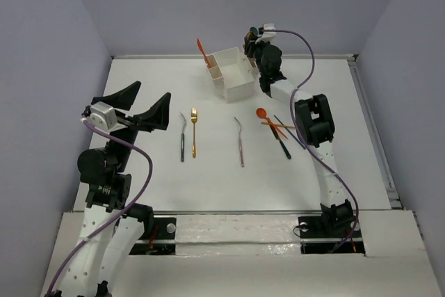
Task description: Sort the eating utensils into containers
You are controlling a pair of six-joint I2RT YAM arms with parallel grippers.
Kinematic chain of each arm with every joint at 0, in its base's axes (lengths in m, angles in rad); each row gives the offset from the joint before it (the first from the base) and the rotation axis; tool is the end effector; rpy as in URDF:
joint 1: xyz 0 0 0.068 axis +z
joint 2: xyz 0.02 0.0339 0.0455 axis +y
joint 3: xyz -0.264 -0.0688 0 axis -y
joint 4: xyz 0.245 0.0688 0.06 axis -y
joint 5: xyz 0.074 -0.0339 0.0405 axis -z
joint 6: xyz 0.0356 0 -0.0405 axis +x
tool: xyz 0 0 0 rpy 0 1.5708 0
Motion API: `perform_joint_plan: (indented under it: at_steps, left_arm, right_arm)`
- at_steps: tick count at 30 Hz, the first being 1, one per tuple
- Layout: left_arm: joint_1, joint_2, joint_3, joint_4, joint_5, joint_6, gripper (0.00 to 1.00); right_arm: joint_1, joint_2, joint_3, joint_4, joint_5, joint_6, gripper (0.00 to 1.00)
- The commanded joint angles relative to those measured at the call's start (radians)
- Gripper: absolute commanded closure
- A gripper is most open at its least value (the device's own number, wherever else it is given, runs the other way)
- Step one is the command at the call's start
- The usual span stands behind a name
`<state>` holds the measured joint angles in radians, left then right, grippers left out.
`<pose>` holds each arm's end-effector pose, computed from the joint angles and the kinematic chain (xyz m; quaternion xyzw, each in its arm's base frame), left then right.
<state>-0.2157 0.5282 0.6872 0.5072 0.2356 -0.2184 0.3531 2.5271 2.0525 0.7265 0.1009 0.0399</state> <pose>0.1055 -0.0316 0.4117 0.1051 0.4341 -0.2425 0.8612 0.5520 0.1996 0.2344 -0.0561 0.6106 0.1238 0.7802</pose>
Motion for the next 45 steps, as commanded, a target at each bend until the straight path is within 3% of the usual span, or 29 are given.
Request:
perform_joint_plan:
  at_steps: [1, 8, 14, 16, 18, 19, 22, 25, 30, 34, 45]
  left_arm:
    - [0.004, -0.014, 0.031, 0.054, 0.013, 0.005, 0.01]
    - [0.004, -0.040, 0.032, 0.054, 0.018, 0.004, 0.01]
    - [0.004, -0.079, 0.034, 0.054, 0.007, 0.007, 0.01]
    - [0.004, -0.088, 0.034, 0.054, 0.004, 0.007, 0.01]
    - [-0.008, -0.089, 0.034, 0.054, -0.004, 0.007, 0.01]
    - [-0.008, -0.092, 0.034, 0.054, -0.004, 0.008, 0.01]
    - [-0.019, -0.091, 0.034, 0.054, -0.005, 0.007, 0.01]
    - [-0.030, -0.093, 0.034, 0.054, 0.001, 0.007, 0.01]
    - [-0.039, -0.099, 0.031, 0.054, -0.004, 0.007, 0.01]
    - [-0.048, -0.093, 0.028, 0.054, -0.002, 0.002, 0.01]
    - [-0.057, -0.097, 0.028, 0.054, 0.002, 0.002, 0.01]
  right_arm:
    - [-0.005, -0.122, -0.051, 0.093, -0.021, 0.003, 0.59]
    - [-0.005, -0.322, -0.239, 0.070, -0.044, 0.046, 0.57]
    - [-0.005, -0.631, -0.592, -0.105, 0.000, 0.132, 0.60]
    - [-0.005, -0.747, -0.723, -0.258, 0.022, 0.184, 0.67]
    - [-0.005, -0.821, -0.810, -0.404, 0.040, 0.228, 0.85]
    - [-0.005, -0.858, -0.853, -0.447, 0.052, 0.236, 0.90]
    - [-0.005, -0.964, -0.960, -0.623, 0.062, 0.236, 0.93]
    - [-0.005, -0.990, -0.956, -0.837, 0.034, 0.195, 0.88]
    - [-0.005, -0.944, -0.916, -1.016, -0.055, 0.134, 0.66]
    - [-0.005, -0.821, -0.790, -1.139, -0.063, 0.095, 0.64]
    - [-0.005, -0.625, -0.634, -1.246, -0.035, 0.054, 0.63]
